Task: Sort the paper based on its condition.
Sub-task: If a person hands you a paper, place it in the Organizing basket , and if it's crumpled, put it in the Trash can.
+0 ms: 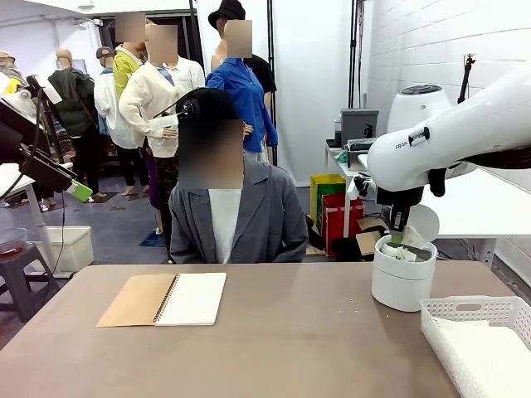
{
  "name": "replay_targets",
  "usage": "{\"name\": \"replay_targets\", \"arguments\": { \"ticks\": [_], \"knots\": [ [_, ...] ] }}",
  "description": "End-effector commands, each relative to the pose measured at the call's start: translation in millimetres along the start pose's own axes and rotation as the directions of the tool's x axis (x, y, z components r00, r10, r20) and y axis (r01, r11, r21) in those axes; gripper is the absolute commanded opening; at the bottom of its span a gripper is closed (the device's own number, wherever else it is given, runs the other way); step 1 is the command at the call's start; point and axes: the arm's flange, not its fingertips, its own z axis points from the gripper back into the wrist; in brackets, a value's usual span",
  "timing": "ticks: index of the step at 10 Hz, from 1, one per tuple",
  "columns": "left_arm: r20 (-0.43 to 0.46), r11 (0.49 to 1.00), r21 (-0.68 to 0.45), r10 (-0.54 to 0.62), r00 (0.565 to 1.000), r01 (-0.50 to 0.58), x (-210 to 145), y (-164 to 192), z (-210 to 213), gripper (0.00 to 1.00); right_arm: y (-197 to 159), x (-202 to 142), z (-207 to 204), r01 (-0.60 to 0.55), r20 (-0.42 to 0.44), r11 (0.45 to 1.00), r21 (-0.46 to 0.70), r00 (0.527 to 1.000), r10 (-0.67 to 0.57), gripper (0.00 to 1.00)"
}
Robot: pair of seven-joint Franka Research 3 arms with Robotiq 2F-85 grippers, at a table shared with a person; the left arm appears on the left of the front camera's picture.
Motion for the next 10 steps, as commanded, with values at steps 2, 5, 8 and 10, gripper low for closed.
{"name": "replay_targets", "arguments": {
  "ticks": [2, 5, 8, 10],
  "knots": [
    [0.006, 1.000, 0.002, 0.002, 1.000, -0.002, -0.1, 1.6, 0.3, 1.00, 2.2, -3.2, -5.7, 0.020, -0.016, 0.999, -0.032, 1.000, -0.021, 0.00],
    [0.006, 1.000, 0.002, 0.002, 1.000, -0.002, -0.1, 1.6, 0.3, 1.00, 2.0, -2.3, -3.3, 0.018, -0.024, 0.999, -0.038, 1.000, -0.019, 0.47],
    [0.006, 1.000, 0.002, 0.002, 1.000, -0.002, -0.1, 1.6, 0.3, 1.00, 1.3, -1.6, -3.8, 0.023, -0.026, 0.999, -0.034, 0.999, -0.024, 0.99],
    [0.006, 1.000, 0.002, 0.002, 1.000, -0.002, -0.1, 1.6, 0.3, 1.00, 0.8, -2.2, -2.9, 0.020, -0.032, 0.999, -0.036, 0.999, -0.021, 1.00]
  ]
}}
